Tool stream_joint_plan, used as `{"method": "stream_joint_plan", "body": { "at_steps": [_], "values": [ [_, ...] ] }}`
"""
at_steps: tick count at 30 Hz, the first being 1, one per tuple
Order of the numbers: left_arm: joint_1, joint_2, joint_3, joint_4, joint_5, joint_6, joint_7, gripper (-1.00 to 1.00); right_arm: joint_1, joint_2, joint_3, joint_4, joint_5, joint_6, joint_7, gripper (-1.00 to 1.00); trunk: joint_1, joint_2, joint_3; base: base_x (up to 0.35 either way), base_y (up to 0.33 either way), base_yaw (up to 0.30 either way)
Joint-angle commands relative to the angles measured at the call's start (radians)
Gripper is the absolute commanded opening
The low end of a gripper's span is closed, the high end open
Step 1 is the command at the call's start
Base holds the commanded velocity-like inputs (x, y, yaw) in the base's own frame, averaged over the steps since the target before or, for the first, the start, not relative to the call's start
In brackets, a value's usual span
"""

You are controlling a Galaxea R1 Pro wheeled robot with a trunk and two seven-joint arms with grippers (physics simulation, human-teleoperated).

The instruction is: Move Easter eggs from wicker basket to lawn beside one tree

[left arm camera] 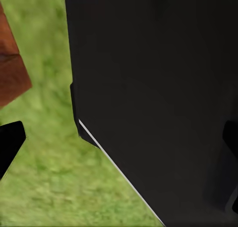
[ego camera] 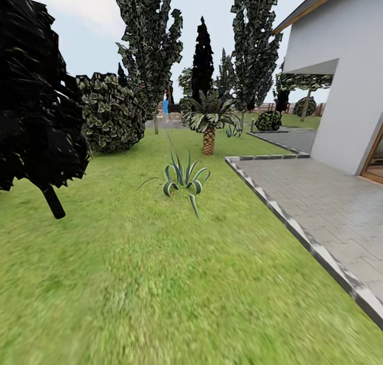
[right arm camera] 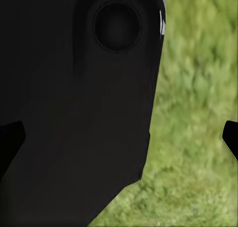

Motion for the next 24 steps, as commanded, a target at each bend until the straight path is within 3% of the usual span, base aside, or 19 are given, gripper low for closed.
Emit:
{"method": "stream_joint_plan", "body": {
  "at_steps": [1,24],
  "values": [
    [0.0,0.0,0.001,0.0,0.0,0.001,-0.004,1.0,-0.001,0.0,0.0,0.002,0.008,0.0,0.002,1.0,0.001,0.0,-0.001,0.333,0.093,0.0],
    [0.0,0.0,0.001,0.0,0.0,0.001,-0.004,1.0,-0.001,0.0,0.0,0.002,0.008,0.0,0.001,1.0,0.001,0.0,-0.001,0.333,0.093,0.0]
  ]
}}
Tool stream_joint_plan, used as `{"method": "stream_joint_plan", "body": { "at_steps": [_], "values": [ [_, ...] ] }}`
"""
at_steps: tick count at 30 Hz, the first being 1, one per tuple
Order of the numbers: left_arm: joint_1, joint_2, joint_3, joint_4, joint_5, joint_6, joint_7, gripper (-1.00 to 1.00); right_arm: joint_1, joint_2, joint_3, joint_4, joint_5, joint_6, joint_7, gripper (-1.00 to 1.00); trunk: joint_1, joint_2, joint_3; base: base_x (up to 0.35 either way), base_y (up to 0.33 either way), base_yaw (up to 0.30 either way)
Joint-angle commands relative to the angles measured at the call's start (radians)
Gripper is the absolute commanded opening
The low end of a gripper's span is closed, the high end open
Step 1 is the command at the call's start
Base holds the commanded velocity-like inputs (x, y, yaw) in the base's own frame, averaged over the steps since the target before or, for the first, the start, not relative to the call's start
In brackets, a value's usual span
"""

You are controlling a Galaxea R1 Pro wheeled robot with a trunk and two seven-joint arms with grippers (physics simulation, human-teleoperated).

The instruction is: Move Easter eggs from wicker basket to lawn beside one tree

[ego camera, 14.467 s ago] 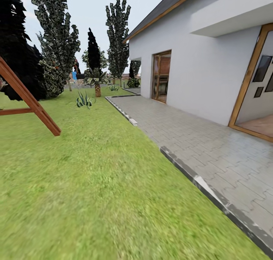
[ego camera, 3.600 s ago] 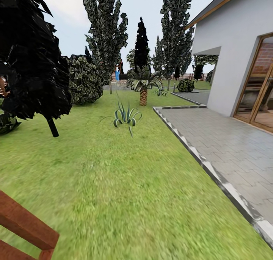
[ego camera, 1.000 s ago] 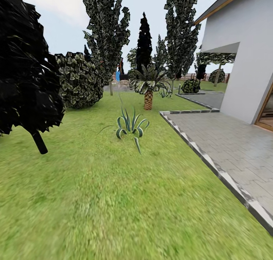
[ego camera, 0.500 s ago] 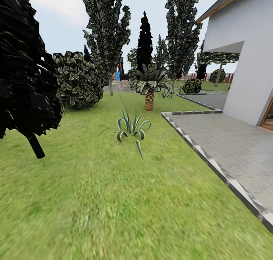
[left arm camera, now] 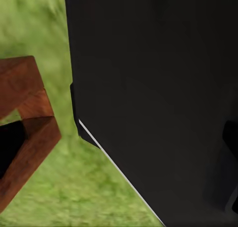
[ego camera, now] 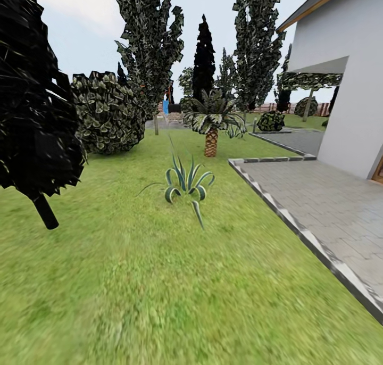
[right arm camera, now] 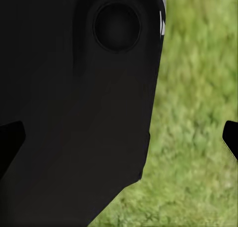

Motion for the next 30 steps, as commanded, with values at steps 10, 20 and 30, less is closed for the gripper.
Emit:
{"method": "stream_joint_plan", "body": {
  "at_steps": [10,20,30],
  "values": [
    [0.0,0.0,0.001,0.0,0.0,0.001,-0.003,1.0,-0.001,0.0,0.0,0.002,0.008,0.0,0.002,1.0,0.001,0.0,-0.001,0.333,0.093,0.0],
    [0.0,0.0,0.0,0.0,-0.003,0.001,-0.003,1.0,-0.001,0.0,0.0,0.002,0.008,0.0,0.002,1.0,0.001,0.0,-0.001,0.333,0.093,0.0],
    [0.0,0.0,0.001,0.0,-0.003,0.001,-0.003,1.0,-0.001,0.0,0.0,0.002,0.008,0.0,0.002,1.0,0.001,0.0,-0.001,0.333,0.093,0.0]
  ]
}}
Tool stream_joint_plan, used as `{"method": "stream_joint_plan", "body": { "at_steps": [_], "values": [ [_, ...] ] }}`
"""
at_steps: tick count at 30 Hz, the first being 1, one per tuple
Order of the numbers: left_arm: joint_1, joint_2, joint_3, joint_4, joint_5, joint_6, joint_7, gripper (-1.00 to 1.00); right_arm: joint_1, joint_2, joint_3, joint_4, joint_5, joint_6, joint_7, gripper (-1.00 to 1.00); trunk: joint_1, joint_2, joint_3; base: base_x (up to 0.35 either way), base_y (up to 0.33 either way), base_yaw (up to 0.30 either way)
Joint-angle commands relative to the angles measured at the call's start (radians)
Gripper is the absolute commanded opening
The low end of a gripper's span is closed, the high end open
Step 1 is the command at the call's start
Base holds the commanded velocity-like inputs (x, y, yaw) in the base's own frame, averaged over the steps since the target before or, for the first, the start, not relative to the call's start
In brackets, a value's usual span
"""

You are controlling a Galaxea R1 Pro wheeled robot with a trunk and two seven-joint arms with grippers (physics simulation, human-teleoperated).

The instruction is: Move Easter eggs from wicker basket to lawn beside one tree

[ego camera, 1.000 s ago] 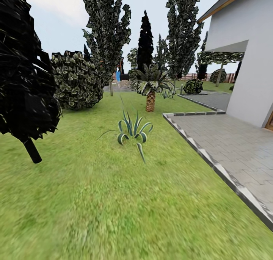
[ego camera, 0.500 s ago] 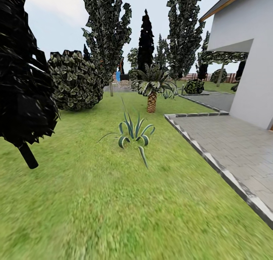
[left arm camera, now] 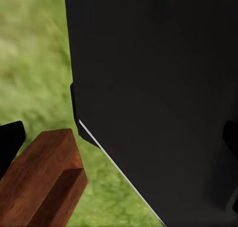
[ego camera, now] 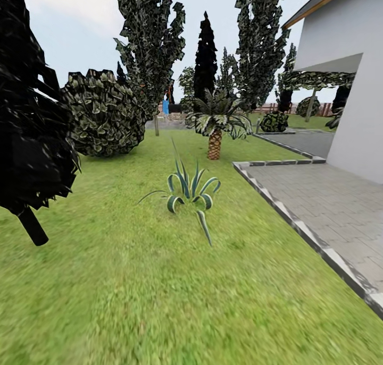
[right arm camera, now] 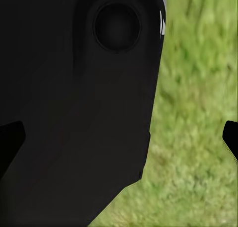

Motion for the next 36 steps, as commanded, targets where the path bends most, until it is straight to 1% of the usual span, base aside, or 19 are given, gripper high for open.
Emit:
{"method": "stream_joint_plan", "body": {
  "at_steps": [1,14,26,32,36],
  "values": [
    [0.0,0.0,0.0,0.0,0.0,0.001,-0.003,1.0,-0.001,0.0,0.001,0.002,0.008,0.0,0.002,1.0,0.001,0.0,-0.001,0.333,0.093,0.0],
    [0.0,0.0,-0.001,0.0,0.0,0.001,-0.003,1.0,-0.002,0.0,0.0,0.002,0.008,0.0,0.002,1.0,0.001,0.0,-0.001,0.333,0.09,-0.008],
    [0.0,0.0,-0.001,0.0,0.0,0.001,-0.003,1.0,-0.001,0.0,0.001,0.002,0.008,0.0,0.003,1.0,0.001,0.0,-0.001,0.333,0.07,-0.252],
    [0.0,0.0,-0.004,0.0,-0.002,0.0,-0.003,1.0,-0.002,0.0,0.001,0.002,0.008,0.0,0.001,1.0,0.001,0.0,-0.001,0.328,0.009,-0.045],
    [0.0,0.0,-0.005,0.0,-0.002,-0.002,-0.003,1.0,-0.002,0.0,0.001,0.002,0.008,0.0,0.001,1.0,0.001,0.0,-0.001,0.253,0.147,-0.002]
  ]
}}
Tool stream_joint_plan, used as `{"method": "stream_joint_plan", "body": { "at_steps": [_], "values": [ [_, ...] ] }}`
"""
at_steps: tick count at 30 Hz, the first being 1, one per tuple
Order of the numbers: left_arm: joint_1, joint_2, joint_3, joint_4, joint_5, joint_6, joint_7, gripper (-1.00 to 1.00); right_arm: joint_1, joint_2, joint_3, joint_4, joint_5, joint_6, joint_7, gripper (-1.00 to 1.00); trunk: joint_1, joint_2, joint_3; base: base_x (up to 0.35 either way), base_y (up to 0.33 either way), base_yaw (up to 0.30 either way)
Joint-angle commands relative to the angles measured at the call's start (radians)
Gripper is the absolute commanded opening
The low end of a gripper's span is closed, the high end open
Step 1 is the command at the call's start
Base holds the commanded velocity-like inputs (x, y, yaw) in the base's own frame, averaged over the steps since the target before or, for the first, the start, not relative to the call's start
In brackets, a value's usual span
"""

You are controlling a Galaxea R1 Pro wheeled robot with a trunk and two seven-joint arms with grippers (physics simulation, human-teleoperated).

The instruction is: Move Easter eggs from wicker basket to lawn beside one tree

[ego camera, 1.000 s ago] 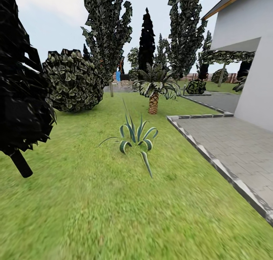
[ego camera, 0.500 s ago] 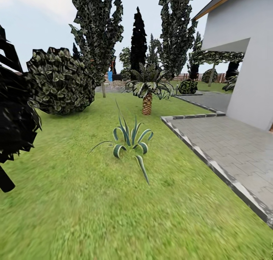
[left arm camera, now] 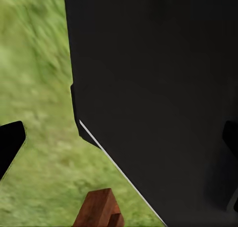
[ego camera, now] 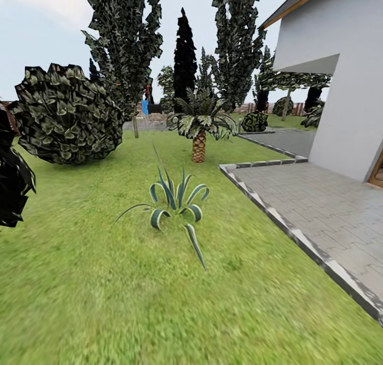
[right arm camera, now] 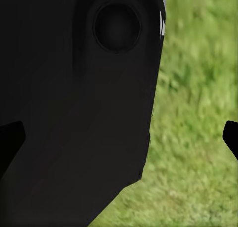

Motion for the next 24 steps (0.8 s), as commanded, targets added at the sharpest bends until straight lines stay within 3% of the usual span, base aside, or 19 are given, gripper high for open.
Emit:
{"method": "stream_joint_plan", "body": {
  "at_steps": [1,18,24],
  "values": [
    [0.0,0.001,0.0,0.0,0.0,0.0,-0.004,1.0,-0.001,0.0,0.0,0.002,0.008,0.0,0.002,1.0,0.0,0.0,-0.001,0.108,0.174,-0.001],
    [0.0,0.002,0.001,0.0,-0.002,-0.001,-0.003,1.0,-0.001,-0.002,-0.002,-0.006,0.007,-0.002,0.002,1.0,0.0,0.0,-0.001,0.009,0.052,0.0],
    [0.0,0.002,0.001,0.0,-0.002,0.0,-0.004,1.0,-0.001,-0.002,-0.002,-0.003,0.005,-0.002,0.001,1.0,0.0,0.0,-0.001,0.136,0.184,0.0]
  ]
}}
